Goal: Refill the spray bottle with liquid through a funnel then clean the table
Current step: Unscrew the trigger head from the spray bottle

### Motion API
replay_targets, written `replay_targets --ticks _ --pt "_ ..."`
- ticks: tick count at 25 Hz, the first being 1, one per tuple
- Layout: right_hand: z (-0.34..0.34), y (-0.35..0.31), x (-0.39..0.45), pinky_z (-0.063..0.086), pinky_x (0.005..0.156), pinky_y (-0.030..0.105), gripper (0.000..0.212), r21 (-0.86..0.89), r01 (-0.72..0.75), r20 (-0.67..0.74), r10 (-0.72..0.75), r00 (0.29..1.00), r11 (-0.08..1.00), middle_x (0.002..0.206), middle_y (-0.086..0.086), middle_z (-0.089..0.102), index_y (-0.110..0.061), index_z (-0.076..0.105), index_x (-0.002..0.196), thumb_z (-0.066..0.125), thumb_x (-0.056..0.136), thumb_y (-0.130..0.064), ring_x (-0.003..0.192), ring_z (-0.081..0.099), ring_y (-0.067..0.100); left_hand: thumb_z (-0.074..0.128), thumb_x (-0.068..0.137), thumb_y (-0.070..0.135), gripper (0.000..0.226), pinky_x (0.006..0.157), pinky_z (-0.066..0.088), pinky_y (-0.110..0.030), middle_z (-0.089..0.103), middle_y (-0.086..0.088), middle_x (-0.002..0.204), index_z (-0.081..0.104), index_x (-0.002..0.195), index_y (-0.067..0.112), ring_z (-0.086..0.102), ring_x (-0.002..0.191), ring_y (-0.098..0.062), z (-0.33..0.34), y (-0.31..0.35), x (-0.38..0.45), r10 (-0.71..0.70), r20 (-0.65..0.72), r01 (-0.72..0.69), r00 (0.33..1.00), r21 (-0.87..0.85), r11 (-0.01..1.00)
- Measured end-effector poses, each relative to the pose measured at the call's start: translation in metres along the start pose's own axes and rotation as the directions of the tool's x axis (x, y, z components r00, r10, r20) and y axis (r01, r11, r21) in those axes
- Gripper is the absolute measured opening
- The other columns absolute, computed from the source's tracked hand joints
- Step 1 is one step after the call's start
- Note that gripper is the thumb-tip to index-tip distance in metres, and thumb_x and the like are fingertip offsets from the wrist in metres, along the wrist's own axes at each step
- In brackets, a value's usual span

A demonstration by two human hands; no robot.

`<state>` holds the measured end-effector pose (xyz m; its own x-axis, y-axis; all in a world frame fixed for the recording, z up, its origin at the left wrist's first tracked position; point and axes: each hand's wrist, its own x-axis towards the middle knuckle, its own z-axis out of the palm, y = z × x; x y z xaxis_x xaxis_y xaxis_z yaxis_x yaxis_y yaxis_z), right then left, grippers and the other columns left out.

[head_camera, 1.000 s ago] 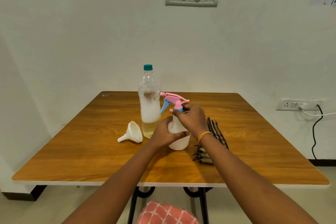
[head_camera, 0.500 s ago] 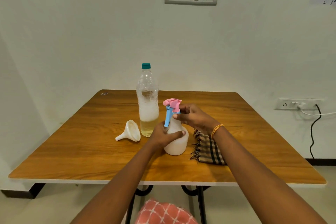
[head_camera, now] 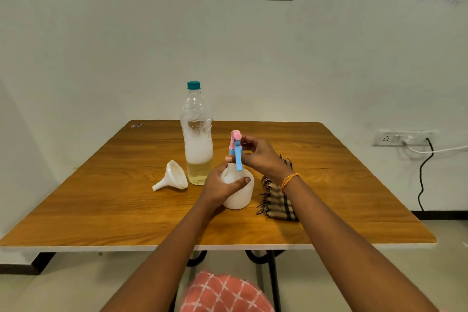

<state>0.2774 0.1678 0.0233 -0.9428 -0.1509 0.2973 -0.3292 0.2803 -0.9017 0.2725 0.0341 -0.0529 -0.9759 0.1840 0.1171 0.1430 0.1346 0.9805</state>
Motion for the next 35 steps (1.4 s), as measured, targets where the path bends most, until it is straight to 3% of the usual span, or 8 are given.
replay_targets --ticks 3,6,15,19,23,27,31,35 --pt "0.003 0.000 0.001 0.056 0.080 0.025 0.039 0.087 0.022 -0.092 -0.014 0.996 0.996 0.106 0.017 0.068 -0.005 0.066 0.109 0.078 0.072 -0.002 0.087 0.064 0.013 0.080 0.072 0.030 0.046 0.071 0.053 -0.030 0.064 0.005 0.102 0.056 0.111 0.028 0.061 0.094 -0.018 0.000 -0.001 0.001 0.021 0.002 -0.021 1.000 -0.006 1.000" --pt "-0.007 0.003 -0.001 0.055 0.080 0.020 0.042 0.201 -0.006 -0.014 0.009 1.000 0.980 0.113 0.013 0.066 0.000 0.061 0.120 0.069 0.079 0.004 0.091 0.066 0.006 0.079 0.073 0.027 0.048 0.069 0.052 -0.028 0.063 0.004 0.102 0.055 0.114 0.024 0.060 0.093 -0.016 0.001 -0.002 0.001 0.022 -0.001 -0.022 1.000 -0.014 1.000" --pt "-0.004 0.003 0.000 0.054 0.077 0.016 0.048 0.207 -0.047 0.064 0.034 0.997 0.977 0.114 0.006 0.064 -0.003 0.054 0.128 0.066 0.082 0.004 0.095 0.065 0.003 0.080 0.072 0.027 0.046 0.078 0.055 -0.039 0.062 0.004 0.102 0.053 0.110 0.029 0.059 0.095 -0.018 0.002 -0.002 0.003 0.000 -0.005 0.000 1.000 -0.027 1.000" --pt "0.002 0.003 0.000 0.055 0.076 0.015 0.049 0.168 -0.040 0.011 0.038 0.999 0.985 0.104 0.007 0.064 -0.004 0.058 0.123 0.073 0.076 0.001 0.092 0.062 0.011 0.079 0.074 0.024 0.042 0.071 0.053 -0.030 0.062 0.008 0.099 0.055 0.108 0.028 0.059 0.091 -0.012 0.002 0.002 0.001 0.021 -0.012 -0.021 1.000 -0.039 0.999" --pt "0.000 0.008 0.002 0.055 0.087 0.027 0.042 0.276 -0.067 0.027 0.062 0.998 0.959 0.116 0.014 0.065 0.001 0.058 0.123 0.066 0.082 0.003 0.104 0.064 0.019 0.081 0.072 0.024 0.046 0.076 0.056 -0.038 0.065 0.002 0.102 0.057 0.111 0.024 0.062 0.095 -0.021 0.002 -0.001 0.000 0.007 -0.015 -0.007 1.000 -0.055 0.998" --pt "0.003 0.005 0.000 0.055 0.073 0.017 0.034 0.181 -0.062 -0.037 0.070 0.997 0.982 0.101 0.008 0.067 -0.001 0.065 0.110 0.071 0.077 0.001 0.087 0.065 0.009 0.081 0.071 0.028 0.049 0.071 0.054 -0.032 0.063 0.003 0.103 0.055 0.112 0.024 0.060 0.095 -0.018 0.002 -0.002 0.001 -0.008 -0.011 0.008 1.000 -0.059 0.998" --pt "-0.014 -0.014 0.008 0.054 0.091 0.035 0.021 0.524 -0.015 -0.045 0.046 0.998 0.852 0.102 0.013 0.067 -0.009 0.065 0.101 0.062 0.084 0.002 0.094 0.065 0.024 0.080 0.072 0.023 0.045 0.067 0.050 -0.024 0.063 0.003 0.100 0.056 0.110 0.022 0.059 0.089 -0.014 0.001 0.000 -0.001 0.014 -0.007 -0.015 1.000 -0.034 0.999" --pt "-0.033 -0.032 0.025 0.057 0.084 0.035 0.017 0.637 0.018 -0.158 0.108 0.981 0.770 0.093 0.011 0.068 -0.006 0.062 0.103 0.063 0.086 -0.005 0.086 0.068 0.022 0.081 0.072 0.024 0.048 0.065 0.047 -0.024 0.060 0.009 0.098 0.053 0.111 0.024 0.058 0.089 -0.014 0.001 -0.001 -0.001 0.000 -0.012 0.000 1.000 -0.018 1.000"
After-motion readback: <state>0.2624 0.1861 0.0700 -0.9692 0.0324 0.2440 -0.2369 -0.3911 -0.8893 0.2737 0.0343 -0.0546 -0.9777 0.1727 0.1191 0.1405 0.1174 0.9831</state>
